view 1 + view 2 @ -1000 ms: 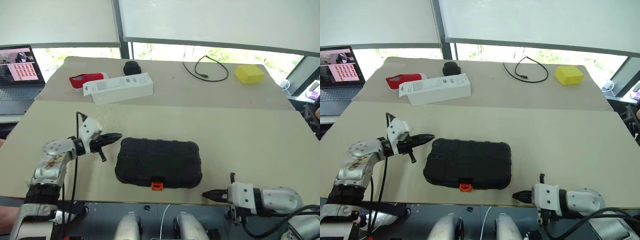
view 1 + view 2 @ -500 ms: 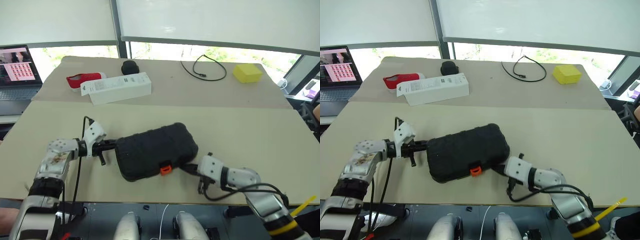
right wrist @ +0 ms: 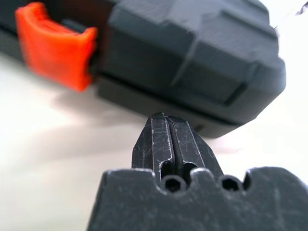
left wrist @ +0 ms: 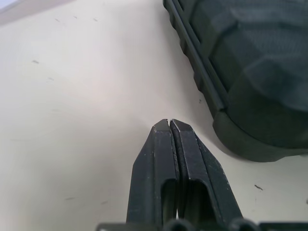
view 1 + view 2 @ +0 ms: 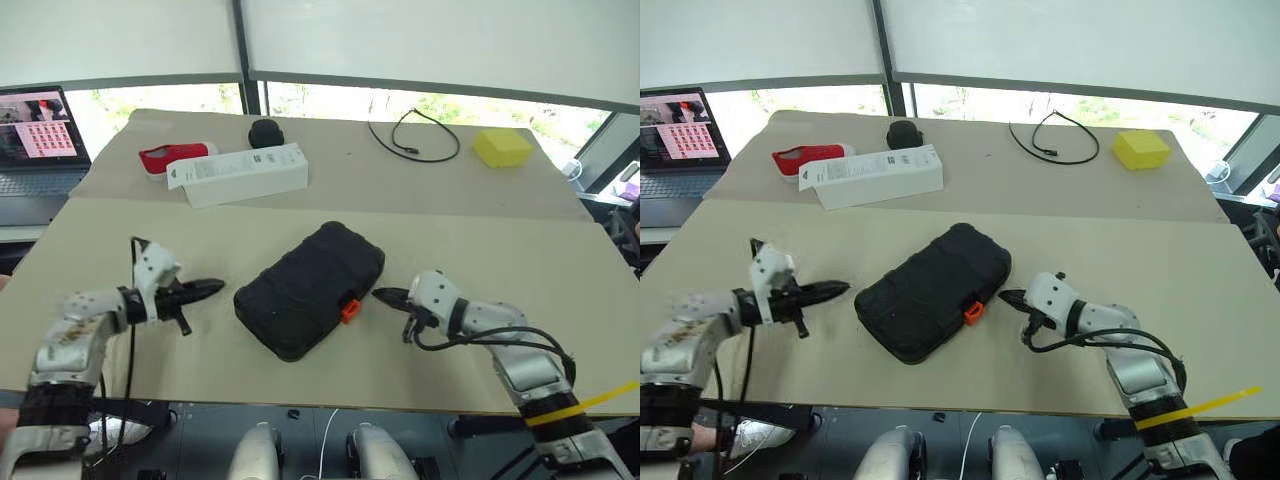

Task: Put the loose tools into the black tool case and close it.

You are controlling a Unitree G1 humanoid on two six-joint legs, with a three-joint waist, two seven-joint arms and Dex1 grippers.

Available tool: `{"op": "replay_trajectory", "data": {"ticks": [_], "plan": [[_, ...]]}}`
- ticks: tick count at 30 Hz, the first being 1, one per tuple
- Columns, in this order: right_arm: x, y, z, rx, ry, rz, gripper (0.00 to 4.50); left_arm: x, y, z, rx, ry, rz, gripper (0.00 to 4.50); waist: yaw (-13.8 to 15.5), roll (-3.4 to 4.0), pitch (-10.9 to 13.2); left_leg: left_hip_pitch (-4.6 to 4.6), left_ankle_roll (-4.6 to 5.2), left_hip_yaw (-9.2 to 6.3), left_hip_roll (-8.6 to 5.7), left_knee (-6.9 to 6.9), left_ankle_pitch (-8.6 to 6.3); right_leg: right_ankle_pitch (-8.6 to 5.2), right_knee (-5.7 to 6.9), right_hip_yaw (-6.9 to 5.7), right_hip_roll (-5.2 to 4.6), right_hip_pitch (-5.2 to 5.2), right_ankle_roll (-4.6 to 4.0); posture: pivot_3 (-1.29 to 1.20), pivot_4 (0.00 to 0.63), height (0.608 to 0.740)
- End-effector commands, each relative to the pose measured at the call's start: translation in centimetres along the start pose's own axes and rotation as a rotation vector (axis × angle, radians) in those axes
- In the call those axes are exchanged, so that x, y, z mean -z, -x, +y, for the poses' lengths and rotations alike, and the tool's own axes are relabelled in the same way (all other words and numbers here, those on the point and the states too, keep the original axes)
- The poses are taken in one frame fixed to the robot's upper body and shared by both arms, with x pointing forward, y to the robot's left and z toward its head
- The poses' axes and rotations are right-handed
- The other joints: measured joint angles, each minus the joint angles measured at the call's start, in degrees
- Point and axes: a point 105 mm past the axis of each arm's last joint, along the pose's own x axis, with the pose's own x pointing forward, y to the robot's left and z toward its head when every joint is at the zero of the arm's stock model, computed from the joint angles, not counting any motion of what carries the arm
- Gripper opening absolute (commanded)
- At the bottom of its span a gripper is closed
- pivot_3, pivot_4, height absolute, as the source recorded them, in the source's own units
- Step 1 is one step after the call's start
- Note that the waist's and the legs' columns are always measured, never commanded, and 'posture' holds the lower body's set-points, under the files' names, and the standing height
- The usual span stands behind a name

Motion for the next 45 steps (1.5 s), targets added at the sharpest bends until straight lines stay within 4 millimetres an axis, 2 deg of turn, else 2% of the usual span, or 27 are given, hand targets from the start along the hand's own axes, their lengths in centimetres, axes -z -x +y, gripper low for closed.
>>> {"op": "replay_trajectory", "data": {"ticks": [1,5,7,12,16,23,33,45], "plan": [[-1.2,0.3,1.5,-0.052,-0.03,-0.034,0.0,-3.3,-0.7,-1.8,0.167,0.003,-0.033,0.1,0.1,0.01,0.0,-0.01,0.0,0.0,-0.02,0.0,0.0,-0.01,0.0,0.0,-0.01,0.0,0.01,0.0,0.15,0.74],[-1.1,0.1,2.7,-0.067,-0.06,-0.023,0.0,-6.1,-3.3,-3.9,0.288,-0.043,-0.106,0.1,0.0,0.0,0.0,-0.03,0.0,0.01,-0.03,0.04,0.0,-0.01,0.01,0.01,-0.02,0.01,0.02,0.0,0.15,0.74],[-1.2,-0.1,2.8,-0.064,-0.062,-0.02,0.0,-6.9,-5.0,-4.7,0.319,-0.072,-0.132,0.1,0.0,0.0,0.0,-0.03,0.0,-0.01,-0.03,0.07,0.0,-0.01,0.03,0.01,0.0,0.02,0.02,0.0,0.15,0.74],[-1.6,-1.1,2.9,-0.052,-0.068,-0.042,0.0,-6.8,-8.9,-5.8,0.336,-0.132,-0.133,0.1,-0.3,0.0,0.0,-0.06,0.0,-0.03,-0.04,0.07,0.0,0.0,0.01,0.02,0.04,0.01,0.01,0.0,0.15,0.74],[-2.3,-1.6,2.7,-0.04,-0.07,-0.076,0.0,-6.4,-10.6,-5.9,0.326,-0.13,-0.121,0.1,-0.3,0.0,0.0,-0.05,0.0,-0.07,-0.03,0.06,0.0,0.0,0.03,0.04,0.07,-0.01,0.01,0.0,0.15,0.74],[-4.3,-1.0,2.7,-0.039,-0.072,-0.146,0.0,-4.8,-11.2,-5.5,0.302,-0.118,-0.078,0.1,-0.2,0.0,0.0,-0.08,0.0,-0.09,-0.05,0.09,0.0,0.0,0.02,0.03,0.05,0.0,0.01,0.0,0.15,0.74],[-6.1,-0.9,2.3,-0.048,-0.091,-0.2,0.0,-4.1,-11.3,-5.3,0.287,-0.108,-0.064,0.1,-0.3,0.01,0.0,0.18,0.0,-0.08,-0.04,0.08,0.0,-0.01,0.04,0.03,0.06,0.21,0.01,0.0,0.15,0.74],[-4.0,-1.2,2.6,-0.079,-0.123,-0.09,0.0,-3.4,-11.4,-5.4,0.287,-0.1,-0.047,0.1,-0.3,0.02,0.0,0.28,0.0,-0.07,-0.04,0.08,0.0,-0.01,0.04,0.04,0.06,0.29,0.01,0.0,0.15,0.74]]}}
